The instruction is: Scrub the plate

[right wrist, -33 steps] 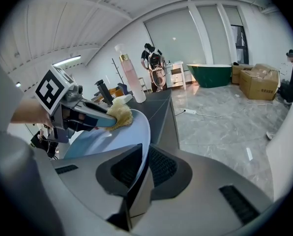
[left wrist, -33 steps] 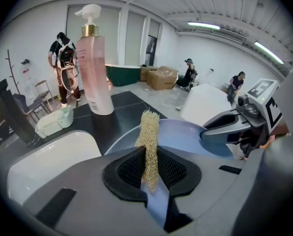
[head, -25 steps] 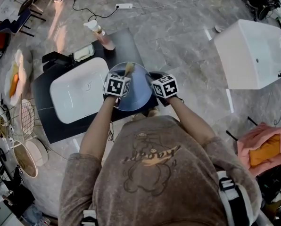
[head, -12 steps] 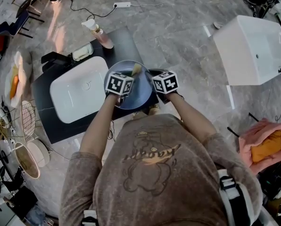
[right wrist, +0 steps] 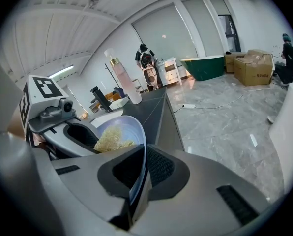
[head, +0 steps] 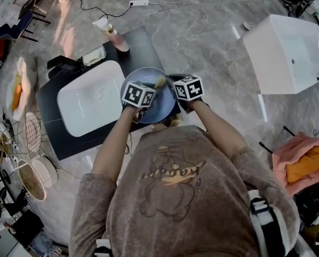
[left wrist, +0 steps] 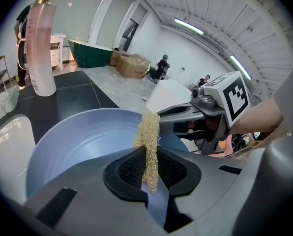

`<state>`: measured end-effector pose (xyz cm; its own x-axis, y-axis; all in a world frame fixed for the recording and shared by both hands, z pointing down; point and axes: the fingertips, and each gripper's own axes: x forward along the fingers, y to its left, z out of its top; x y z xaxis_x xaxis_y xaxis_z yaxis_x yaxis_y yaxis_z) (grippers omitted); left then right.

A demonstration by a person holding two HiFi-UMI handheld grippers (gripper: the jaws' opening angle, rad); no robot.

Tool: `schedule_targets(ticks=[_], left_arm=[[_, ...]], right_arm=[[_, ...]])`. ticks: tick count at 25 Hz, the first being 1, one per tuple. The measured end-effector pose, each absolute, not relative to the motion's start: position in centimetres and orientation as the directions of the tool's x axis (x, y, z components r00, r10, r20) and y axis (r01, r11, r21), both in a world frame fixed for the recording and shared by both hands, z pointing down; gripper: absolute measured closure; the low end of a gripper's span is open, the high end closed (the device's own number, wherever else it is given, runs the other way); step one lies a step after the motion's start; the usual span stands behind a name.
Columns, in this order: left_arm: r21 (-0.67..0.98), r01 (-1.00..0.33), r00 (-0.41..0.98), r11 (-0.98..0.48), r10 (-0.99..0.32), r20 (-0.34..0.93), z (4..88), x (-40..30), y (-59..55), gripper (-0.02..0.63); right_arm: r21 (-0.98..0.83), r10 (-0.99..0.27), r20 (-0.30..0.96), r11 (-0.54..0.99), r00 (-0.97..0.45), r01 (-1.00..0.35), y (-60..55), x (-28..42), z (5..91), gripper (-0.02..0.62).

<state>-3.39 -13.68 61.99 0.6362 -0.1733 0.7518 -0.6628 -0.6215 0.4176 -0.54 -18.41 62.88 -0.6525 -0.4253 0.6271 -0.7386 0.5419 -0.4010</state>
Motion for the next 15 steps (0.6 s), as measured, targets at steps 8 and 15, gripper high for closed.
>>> schedule_targets(ticks=[8,15], left_arm=[[0.475,-0.662,0.656,-0.58,-0.14,0.742,62.0,-2.4,-11.7,0.543],[0.507,-0.648,0.665,-0.568,-0.098,0.74,62.2,-1.1,-9.5,0.543]], right_arm=[[-0.423,-0.436,0.618,0.517,-0.654,-0.744,-18.6,-0.7,62.9,0.582],[-0.453,-0.429,0.605,0.508,-0.671,-0.733,-18.6,-0.9,62.8,0.581]])
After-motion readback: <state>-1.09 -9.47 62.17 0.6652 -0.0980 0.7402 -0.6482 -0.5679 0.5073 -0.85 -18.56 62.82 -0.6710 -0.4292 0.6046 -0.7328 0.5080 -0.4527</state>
